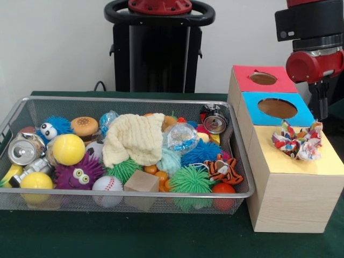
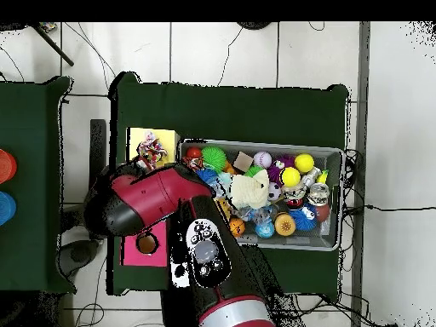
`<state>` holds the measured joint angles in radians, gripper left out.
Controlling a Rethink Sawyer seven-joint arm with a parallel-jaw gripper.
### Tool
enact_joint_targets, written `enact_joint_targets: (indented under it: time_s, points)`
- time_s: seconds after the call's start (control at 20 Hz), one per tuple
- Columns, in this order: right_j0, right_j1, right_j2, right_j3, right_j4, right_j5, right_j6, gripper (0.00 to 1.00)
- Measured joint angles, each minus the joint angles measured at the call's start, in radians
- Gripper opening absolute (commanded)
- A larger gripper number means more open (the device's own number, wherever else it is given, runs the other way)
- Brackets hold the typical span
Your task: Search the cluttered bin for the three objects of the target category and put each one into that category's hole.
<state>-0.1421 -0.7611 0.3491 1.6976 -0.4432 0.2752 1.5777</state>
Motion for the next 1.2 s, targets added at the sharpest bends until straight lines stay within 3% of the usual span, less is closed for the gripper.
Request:
enact_joint_targets:
  time_s: [1.2]
  points:
    - [0.008, 0.018, -0.083, 0.0, 0.094, -0.056, 0.0, 0.0]
